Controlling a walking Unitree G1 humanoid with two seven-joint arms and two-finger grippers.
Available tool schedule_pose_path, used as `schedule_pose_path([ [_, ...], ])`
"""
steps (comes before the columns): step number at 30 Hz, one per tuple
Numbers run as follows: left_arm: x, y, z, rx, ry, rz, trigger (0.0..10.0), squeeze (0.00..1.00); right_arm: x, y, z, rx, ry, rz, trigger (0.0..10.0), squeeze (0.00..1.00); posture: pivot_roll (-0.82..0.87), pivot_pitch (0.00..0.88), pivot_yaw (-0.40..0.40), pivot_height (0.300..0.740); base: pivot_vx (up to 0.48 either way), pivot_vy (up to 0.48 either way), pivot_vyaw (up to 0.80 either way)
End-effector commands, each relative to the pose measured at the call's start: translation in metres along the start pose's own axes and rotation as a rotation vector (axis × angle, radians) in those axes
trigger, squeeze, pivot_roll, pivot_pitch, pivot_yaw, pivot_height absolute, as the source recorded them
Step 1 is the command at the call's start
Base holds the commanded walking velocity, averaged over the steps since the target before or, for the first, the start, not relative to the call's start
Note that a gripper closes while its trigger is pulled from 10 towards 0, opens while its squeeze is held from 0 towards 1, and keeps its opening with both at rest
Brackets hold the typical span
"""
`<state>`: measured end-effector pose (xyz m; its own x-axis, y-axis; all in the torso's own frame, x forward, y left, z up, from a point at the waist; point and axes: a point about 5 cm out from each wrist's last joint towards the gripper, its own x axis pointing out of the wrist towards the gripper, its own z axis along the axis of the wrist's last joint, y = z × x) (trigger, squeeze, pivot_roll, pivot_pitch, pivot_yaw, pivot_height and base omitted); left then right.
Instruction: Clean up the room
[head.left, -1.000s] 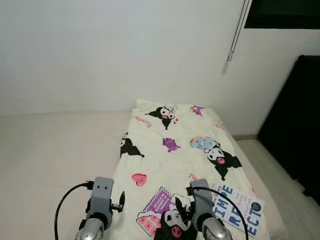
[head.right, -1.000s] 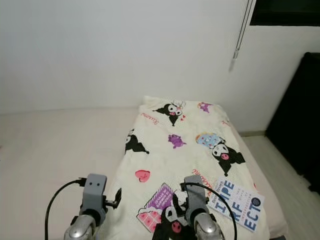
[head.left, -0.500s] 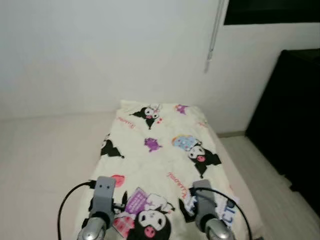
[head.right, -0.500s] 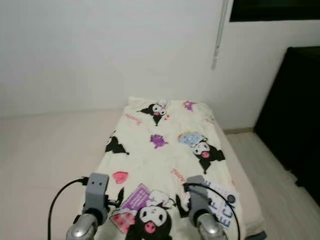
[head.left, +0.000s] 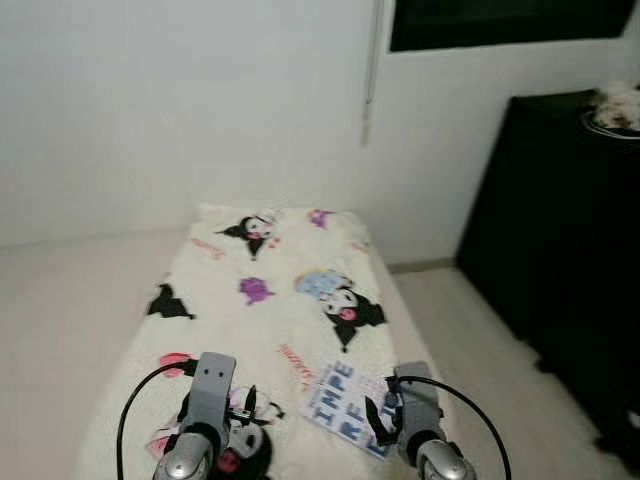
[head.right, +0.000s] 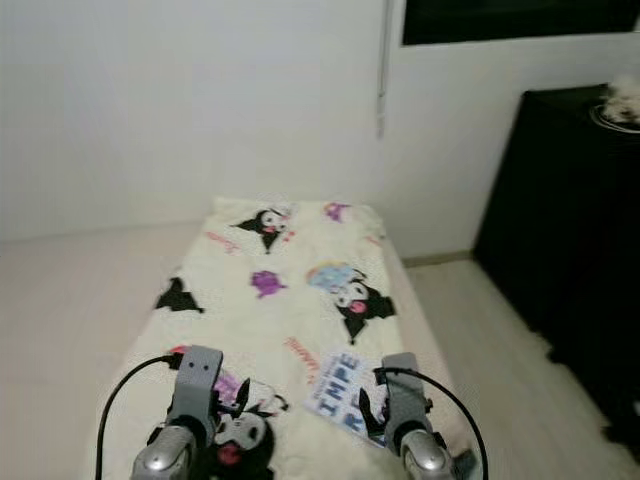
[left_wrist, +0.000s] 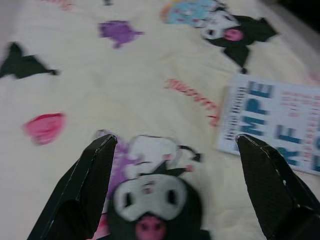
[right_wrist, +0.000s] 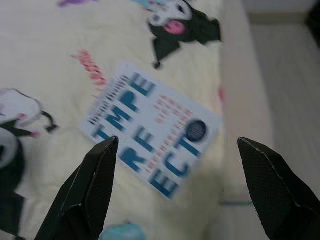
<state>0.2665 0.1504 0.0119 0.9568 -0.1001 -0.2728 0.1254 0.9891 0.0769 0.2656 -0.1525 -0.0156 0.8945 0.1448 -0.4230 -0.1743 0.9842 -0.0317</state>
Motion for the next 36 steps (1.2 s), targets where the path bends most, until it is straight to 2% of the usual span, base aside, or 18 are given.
schedule_pose_path([
  [1, -0.002, 0.005, -0.006, 0.009, 0.038, 0.009, 10.0, 0.00, 0.000, 0.007, -0.001, 0.020, 0.003, 0.013, 10.0, 0.00, -0.01, 0.057, -0.023, 0.740, 0.000, 0.472, 0.00],
  [10, -0.002, 0.002, -0.007, 0.011, 0.040, 0.017, 10.0, 0.00, 0.000, 0.007, -0.001, 0.022, 0.002, 0.014, 10.0, 0.00, 0.00, 0.060, -0.027, 0.740, 0.000, 0.000, 0.00],
  [17, -0.004, 0.005, -0.007, -0.026, 0.026, 0.045, 10.0, 0.00, 0.002, 0.007, 0.003, 0.027, -0.012, 0.019, 10.0, 0.00, 0.00, 0.060, -0.032, 0.740, 0.000, 0.000, 0.00],
  [25, -0.005, 0.005, -0.005, -0.042, 0.022, 0.030, 10.0, 0.00, 0.003, -0.004, 0.013, 0.079, -0.053, -0.040, 10.0, 0.00, -0.01, 0.064, -0.028, 0.740, 0.000, 0.000, 0.00],
  [36, -0.004, 0.001, -0.001, -0.056, 0.002, 0.008, 10.0, 0.00, 0.004, -0.002, 0.017, 0.102, -0.068, -0.022, 10.0, 0.00, -0.01, 0.062, -0.032, 0.685, 0.000, 0.000, 0.00],
])
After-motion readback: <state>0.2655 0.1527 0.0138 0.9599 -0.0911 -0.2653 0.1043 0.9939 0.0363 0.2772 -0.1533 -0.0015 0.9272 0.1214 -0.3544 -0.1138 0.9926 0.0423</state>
